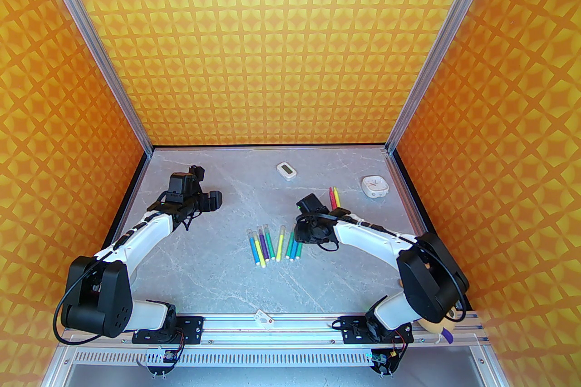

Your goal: Open the pen caps

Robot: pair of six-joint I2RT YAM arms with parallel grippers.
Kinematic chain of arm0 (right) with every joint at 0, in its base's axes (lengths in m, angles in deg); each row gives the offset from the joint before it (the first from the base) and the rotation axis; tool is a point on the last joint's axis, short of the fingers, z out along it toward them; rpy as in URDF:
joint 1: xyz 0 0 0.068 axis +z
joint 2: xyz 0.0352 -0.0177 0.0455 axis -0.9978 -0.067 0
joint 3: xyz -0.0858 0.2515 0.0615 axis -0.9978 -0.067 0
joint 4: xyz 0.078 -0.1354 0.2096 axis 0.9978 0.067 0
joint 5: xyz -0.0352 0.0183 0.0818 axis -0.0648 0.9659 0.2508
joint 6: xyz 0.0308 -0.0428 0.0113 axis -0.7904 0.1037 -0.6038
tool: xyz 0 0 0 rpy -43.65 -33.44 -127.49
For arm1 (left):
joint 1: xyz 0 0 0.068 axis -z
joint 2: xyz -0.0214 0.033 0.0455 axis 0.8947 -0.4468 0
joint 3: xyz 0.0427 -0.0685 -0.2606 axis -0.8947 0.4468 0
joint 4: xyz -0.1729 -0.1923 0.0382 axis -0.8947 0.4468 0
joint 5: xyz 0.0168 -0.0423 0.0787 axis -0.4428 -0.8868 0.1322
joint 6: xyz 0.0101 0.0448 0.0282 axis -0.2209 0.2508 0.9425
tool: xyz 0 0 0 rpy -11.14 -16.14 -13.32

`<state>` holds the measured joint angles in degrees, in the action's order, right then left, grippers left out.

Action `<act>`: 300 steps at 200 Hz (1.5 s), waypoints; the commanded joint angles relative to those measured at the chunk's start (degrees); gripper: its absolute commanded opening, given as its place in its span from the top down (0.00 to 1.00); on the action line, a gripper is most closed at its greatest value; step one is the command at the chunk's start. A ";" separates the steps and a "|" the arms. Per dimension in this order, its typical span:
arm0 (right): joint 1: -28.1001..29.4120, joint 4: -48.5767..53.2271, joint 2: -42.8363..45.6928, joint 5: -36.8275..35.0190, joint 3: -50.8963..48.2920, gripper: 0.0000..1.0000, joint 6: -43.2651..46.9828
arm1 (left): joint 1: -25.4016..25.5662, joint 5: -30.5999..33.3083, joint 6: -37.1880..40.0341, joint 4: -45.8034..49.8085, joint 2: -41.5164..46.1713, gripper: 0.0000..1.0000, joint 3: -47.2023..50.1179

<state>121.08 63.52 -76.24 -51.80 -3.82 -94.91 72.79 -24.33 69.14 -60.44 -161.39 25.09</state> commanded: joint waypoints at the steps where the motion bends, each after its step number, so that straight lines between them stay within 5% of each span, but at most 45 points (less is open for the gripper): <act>1: 0.75 -2.38 -1.84 0.51 -0.77 0.62 -3.00 | 0.20 -1.20 0.33 -0.72 1.66 0.19 0.55; 156: 2.09 -3.09 -4.18 -2.48 -2.32 0.67 -5.96 | 0.19 -1.24 0.95 0.31 2.00 0.21 0.79; 300: 2.00 12.82 -18.38 -6.20 10.23 0.75 1.37 | 0.24 -1.32 2.04 -0.12 4.00 0.21 0.56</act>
<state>123.24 74.55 -89.44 -55.56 6.08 -96.27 72.81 -24.68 69.82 -60.40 -158.82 25.59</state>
